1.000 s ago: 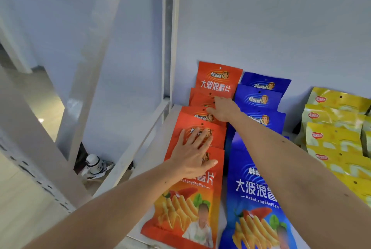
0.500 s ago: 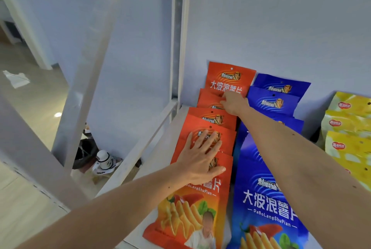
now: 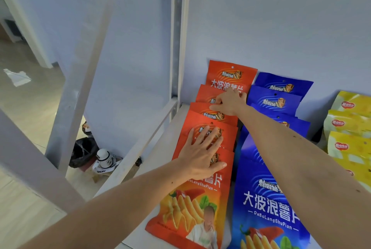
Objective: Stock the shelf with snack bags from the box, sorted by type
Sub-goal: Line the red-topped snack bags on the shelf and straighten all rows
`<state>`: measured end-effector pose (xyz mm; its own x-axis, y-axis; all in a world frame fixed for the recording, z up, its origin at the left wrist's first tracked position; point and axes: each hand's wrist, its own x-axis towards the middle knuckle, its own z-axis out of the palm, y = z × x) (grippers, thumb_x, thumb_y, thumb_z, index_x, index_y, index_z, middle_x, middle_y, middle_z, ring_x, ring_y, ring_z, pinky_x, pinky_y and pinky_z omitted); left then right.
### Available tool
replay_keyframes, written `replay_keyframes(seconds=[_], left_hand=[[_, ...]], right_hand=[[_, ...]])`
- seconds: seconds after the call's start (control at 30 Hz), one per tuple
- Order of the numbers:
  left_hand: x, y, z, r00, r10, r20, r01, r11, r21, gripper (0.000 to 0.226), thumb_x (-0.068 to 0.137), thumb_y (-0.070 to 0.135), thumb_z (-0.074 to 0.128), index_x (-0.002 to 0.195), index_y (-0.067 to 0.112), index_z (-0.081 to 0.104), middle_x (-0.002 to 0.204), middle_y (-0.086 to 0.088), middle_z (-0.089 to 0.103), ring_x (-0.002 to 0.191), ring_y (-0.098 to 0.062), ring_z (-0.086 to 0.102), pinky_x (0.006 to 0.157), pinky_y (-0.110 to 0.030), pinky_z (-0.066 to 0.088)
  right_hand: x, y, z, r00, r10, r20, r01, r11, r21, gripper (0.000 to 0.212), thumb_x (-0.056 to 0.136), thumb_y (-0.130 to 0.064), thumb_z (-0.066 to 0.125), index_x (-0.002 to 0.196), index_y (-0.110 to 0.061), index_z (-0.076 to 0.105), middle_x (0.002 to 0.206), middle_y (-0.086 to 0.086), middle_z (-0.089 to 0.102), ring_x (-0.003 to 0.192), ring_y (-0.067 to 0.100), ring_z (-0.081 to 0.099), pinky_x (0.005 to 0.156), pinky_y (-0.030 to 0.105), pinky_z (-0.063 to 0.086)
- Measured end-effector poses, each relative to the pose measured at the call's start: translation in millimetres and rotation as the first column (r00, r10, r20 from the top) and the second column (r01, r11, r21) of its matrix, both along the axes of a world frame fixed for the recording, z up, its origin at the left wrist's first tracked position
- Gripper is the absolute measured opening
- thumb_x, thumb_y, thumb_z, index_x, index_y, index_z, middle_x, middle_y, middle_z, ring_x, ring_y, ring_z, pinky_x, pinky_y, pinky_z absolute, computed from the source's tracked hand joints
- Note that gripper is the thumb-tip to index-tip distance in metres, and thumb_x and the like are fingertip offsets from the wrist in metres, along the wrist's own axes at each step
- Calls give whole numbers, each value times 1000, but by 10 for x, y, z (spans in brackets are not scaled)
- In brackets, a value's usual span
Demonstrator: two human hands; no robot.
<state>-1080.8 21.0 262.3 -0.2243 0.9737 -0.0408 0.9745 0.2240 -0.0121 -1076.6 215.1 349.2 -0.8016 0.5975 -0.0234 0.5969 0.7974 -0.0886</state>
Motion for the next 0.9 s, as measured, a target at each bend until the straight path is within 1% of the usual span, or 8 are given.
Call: replay_keyframes(seconds=[0.17,0.33,0.43,0.53,0.6,0.67,0.77,0.9], left_hand=[[-18,37,22,1000,17,2,-17,1000,11,80,91,72,12,154,26,-10,158,0,-27,143,-23,-31,116,-58,-10],[-21,33,-9,1000,18,0,-18,999,42,80,91,72,12,153,26,-10,158,-1,-27,143,-22,-31,116,-58,-10],[-8,13,-1,998,2,-59,3,996,94,87,89,74,14,154,21,-8,160,-3,-22,145,-23,-27,118,-55,-9],[43,-18,32,991,-42,-126,61,987,149,91,88,74,20,154,12,10,162,-8,-3,150,-24,-7,121,-49,4],[86,-47,40,988,-59,-142,88,975,204,89,88,73,21,149,9,32,160,-12,20,149,-26,15,120,-46,19],[119,-84,65,992,-57,-113,82,969,232,89,88,73,17,146,9,39,156,-10,31,146,-25,25,119,-45,23],[120,-122,109,1000,-24,-3,24,994,110,91,86,74,3,155,14,13,163,-4,3,150,-20,-3,122,-47,5],[110,-179,115,1000,-13,8,13,999,37,78,96,64,11,154,16,-9,160,-1,-21,144,-15,-28,120,-47,-10]], right_hand=[[-15,22,8,994,-26,-110,34,997,73,26,90,-46,59,102,-27,70,131,6,51,130,28,41,113,56,16],[34,-28,11,984,4,-178,28,984,174,48,85,-60,58,118,-25,60,138,7,44,132,30,35,112,54,17],[54,-152,45,960,156,-234,-112,975,190,45,86,-63,53,98,-23,68,124,1,54,122,24,43,107,46,23],[86,-264,27,973,215,-85,-217,976,-17,47,85,-66,52,80,-23,70,100,-6,65,105,16,52,101,40,25],[105,-293,-24,971,234,-44,-236,971,-47,40,85,-58,58,62,-25,62,77,-12,60,92,13,51,102,40,27],[112,-321,-52,970,237,-54,-239,970,-39,44,86,-47,62,51,-23,48,59,-12,45,81,12,46,104,45,29],[129,-359,-21,971,210,-112,-213,977,-18,33,88,-44,63,65,-20,62,73,-20,48,95,14,46,101,41,28],[153,-366,-41,971,172,-164,-169,985,28,34,85,-53,63,103,-25,66,113,-6,57,114,18,48,100,42,28]])
